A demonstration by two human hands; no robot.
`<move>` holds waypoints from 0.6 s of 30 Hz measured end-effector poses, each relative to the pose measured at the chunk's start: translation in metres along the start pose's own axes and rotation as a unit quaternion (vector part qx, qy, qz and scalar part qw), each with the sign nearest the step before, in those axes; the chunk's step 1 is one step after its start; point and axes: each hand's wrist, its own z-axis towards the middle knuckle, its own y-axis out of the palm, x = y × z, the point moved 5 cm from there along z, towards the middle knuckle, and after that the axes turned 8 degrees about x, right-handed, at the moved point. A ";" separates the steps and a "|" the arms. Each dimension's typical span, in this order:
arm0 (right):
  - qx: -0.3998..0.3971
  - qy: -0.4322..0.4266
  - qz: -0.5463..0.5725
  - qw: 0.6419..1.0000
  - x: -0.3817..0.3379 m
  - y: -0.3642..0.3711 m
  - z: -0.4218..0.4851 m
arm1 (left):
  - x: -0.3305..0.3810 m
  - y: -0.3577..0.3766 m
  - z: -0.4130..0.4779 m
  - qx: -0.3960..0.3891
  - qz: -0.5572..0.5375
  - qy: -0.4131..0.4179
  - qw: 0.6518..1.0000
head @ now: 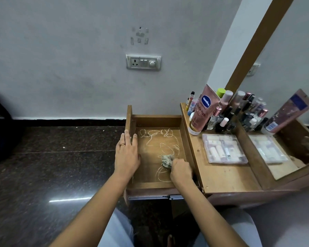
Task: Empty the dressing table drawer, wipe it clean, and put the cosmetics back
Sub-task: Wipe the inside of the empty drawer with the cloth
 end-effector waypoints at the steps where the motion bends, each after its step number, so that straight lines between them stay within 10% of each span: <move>1: -0.012 0.001 0.010 1.000 0.000 0.001 -0.001 | 0.000 0.000 -0.001 0.002 0.001 0.002 1.000; 18: -0.085 0.035 0.077 0.993 -0.031 0.006 0.002 | -0.003 -0.002 -0.002 0.004 -0.025 -0.021 0.999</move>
